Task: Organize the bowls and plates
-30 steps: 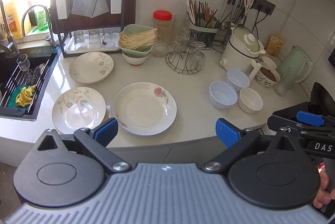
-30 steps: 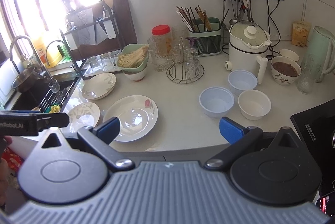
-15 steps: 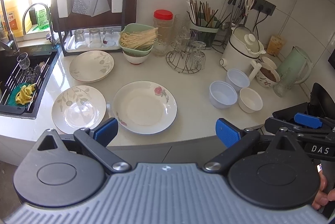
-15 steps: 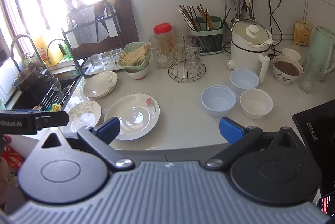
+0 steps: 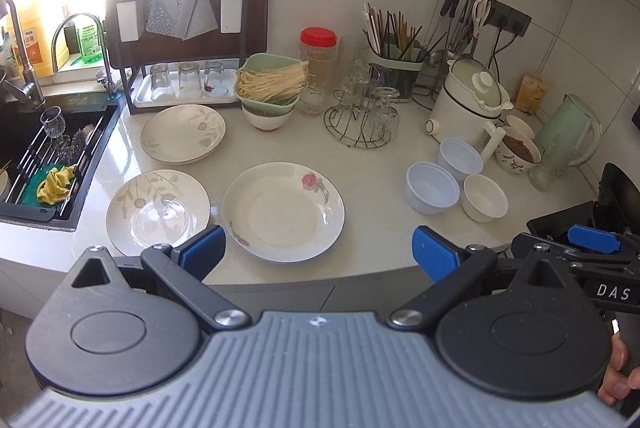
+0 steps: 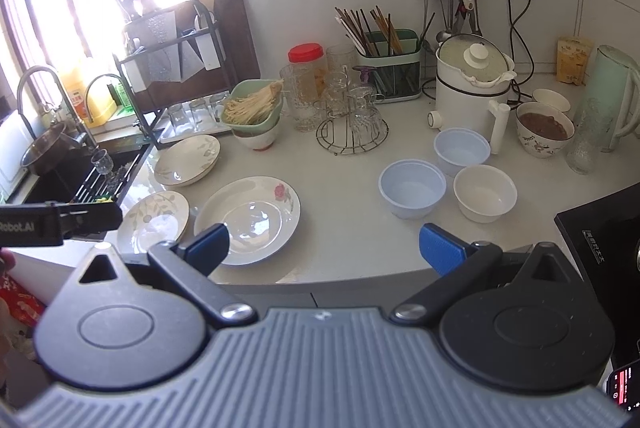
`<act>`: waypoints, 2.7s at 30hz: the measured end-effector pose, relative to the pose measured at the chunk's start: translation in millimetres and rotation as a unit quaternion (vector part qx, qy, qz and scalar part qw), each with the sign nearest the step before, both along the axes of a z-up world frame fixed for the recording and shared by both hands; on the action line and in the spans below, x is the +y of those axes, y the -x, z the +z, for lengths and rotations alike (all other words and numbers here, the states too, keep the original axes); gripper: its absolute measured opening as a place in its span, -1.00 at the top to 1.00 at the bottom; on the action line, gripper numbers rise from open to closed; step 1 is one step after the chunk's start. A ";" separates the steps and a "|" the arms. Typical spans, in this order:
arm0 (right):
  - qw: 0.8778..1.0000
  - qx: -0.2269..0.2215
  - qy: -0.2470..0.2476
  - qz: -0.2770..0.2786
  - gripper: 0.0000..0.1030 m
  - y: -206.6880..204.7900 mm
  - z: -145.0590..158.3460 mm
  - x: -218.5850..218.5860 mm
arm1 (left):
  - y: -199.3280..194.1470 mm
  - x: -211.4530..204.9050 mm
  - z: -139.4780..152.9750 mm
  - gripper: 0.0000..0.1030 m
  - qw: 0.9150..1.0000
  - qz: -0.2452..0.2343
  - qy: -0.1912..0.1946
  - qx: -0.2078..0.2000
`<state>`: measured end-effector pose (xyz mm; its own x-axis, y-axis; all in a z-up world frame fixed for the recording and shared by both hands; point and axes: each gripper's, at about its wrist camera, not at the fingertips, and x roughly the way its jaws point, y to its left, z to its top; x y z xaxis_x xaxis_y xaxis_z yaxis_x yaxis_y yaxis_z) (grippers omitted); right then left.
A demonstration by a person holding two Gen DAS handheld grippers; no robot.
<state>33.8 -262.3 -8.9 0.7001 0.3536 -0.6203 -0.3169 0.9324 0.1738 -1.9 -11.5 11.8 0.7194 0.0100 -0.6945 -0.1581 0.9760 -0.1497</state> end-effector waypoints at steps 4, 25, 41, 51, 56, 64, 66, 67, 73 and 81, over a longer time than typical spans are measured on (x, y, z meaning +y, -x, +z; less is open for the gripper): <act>1.000 0.005 0.007 -0.002 -1.00 -2.6 1.1 0.7 | 0.3 -1.6 -5.2 -0.96 1.000 -0.004 -0.002 0.011; 1.000 0.000 0.007 -0.004 -1.00 2.7 -6.0 4.5 | -0.5 4.1 -17.8 -0.96 1.000 0.011 0.015 0.017; 1.000 0.016 0.007 0.016 -1.00 -4.5 -27.5 6.1 | -8.5 11.9 -36.8 -0.96 0.999 0.018 -0.002 0.037; 0.998 0.017 -0.029 0.056 -1.00 -10.6 -38.5 -6.4 | -11.9 1.1 -45.6 -0.96 0.998 0.037 -0.006 0.050; 0.997 0.018 -0.033 0.065 -1.00 -16.6 -44.1 3.0 | -20.7 22.6 -59.4 -0.96 0.998 0.036 -0.010 0.058; 0.998 0.021 -0.044 0.034 -1.00 -38.0 -57.3 52.2 | -55.9 91.2 -87.2 -0.96 0.997 0.001 -0.003 0.074; 0.998 0.024 -0.046 0.021 -0.99 -43.2 -59.6 70.5 | -66.7 108.0 -89.9 -0.96 0.997 -0.017 -0.003 0.073; 0.998 0.025 -0.051 0.015 -0.99 -45.8 -60.6 78.8 | -72.7 117.2 -91.8 -0.96 0.997 -0.028 -0.003 0.073; 0.997 0.041 -0.072 -0.009 -0.99 -60.3 -70.1 123.3 | -111.7 171.9 -101.6 -0.96 0.995 -0.066 0.009 0.078; 0.995 0.047 -0.077 -0.052 -0.99 -70.7 -73.7 185.4 | -147.4 232.8 -107.8 -0.96 0.990 -0.110 0.017 0.083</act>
<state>104.5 -76.9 -82.6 0.6790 0.3782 -0.6292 -0.1954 0.9193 0.3417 145.5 221.3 -95.9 0.5778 -0.1595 -0.8004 0.0332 0.9845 -0.1723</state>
